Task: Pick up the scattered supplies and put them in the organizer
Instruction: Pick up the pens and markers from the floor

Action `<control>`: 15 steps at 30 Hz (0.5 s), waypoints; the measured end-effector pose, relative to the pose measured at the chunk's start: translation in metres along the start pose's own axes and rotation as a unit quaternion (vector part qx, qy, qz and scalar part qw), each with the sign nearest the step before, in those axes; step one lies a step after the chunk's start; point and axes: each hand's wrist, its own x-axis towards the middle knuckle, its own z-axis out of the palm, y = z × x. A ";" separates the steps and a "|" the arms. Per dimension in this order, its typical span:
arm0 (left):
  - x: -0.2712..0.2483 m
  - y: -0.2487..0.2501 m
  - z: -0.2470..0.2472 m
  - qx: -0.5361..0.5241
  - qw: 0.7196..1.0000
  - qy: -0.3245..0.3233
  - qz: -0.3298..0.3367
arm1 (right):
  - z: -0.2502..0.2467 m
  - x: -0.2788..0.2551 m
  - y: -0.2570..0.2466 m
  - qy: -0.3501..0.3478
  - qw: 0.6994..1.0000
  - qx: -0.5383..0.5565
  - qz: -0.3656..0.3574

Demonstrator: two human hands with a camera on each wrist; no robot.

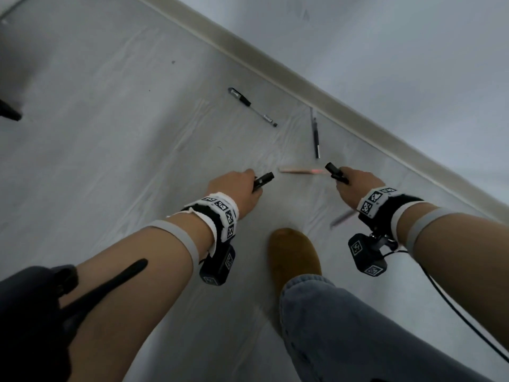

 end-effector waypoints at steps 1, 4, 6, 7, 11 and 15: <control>0.007 0.009 -0.001 -0.012 1.000 0.010 0.014 | -0.001 -0.004 0.013 -0.002 0.999 -0.031 0.010; 0.025 0.035 -0.001 -0.003 0.998 0.031 0.056 | 0.009 -0.019 0.041 -0.050 0.996 -0.069 -0.002; 0.038 0.055 0.001 0.036 0.996 0.031 0.078 | 0.019 -0.030 0.057 -0.083 0.993 -0.080 -0.022; 0.044 0.062 0.001 0.040 0.996 0.025 0.081 | 0.025 -0.034 0.060 -0.091 0.991 -0.089 -0.036; 0.068 0.086 0.003 0.053 0.995 -0.015 0.085 | 0.046 -0.033 0.068 -0.067 0.991 -0.109 -0.040; 0.080 0.096 0.007 0.092 0.994 -0.020 0.062 | 0.046 -0.017 0.063 -0.061 0.991 -0.103 -0.053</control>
